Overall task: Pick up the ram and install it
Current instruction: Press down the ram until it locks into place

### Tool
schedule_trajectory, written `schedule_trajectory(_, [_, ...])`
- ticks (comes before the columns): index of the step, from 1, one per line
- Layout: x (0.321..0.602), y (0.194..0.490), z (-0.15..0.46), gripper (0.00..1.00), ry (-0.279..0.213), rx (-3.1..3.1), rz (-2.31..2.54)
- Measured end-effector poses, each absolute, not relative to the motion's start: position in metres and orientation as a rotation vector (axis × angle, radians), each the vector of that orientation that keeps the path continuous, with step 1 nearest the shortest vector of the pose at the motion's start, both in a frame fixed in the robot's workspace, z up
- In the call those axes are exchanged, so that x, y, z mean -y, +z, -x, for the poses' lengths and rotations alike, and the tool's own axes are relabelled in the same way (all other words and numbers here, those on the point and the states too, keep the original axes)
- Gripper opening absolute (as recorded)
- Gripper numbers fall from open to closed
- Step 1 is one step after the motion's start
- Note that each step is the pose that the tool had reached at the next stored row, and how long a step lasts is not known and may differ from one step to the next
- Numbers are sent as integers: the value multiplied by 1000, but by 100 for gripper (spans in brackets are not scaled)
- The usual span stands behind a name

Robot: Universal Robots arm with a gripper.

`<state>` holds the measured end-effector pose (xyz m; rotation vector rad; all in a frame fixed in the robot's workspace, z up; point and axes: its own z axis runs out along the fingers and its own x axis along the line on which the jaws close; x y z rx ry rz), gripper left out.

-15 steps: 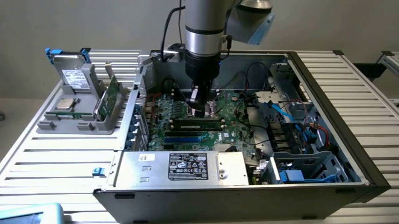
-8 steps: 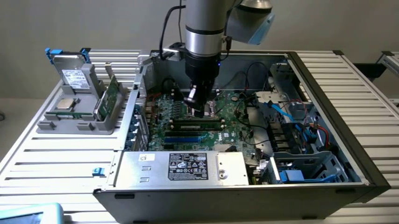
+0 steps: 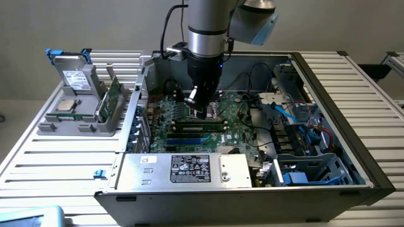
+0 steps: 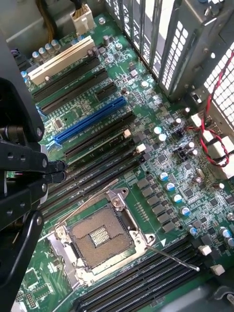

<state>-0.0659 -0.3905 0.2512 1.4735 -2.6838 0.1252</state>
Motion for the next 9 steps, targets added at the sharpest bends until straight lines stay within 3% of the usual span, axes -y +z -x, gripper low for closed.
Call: schedule_trajectory(9, [390,251,66,11,138,2765,-1354])
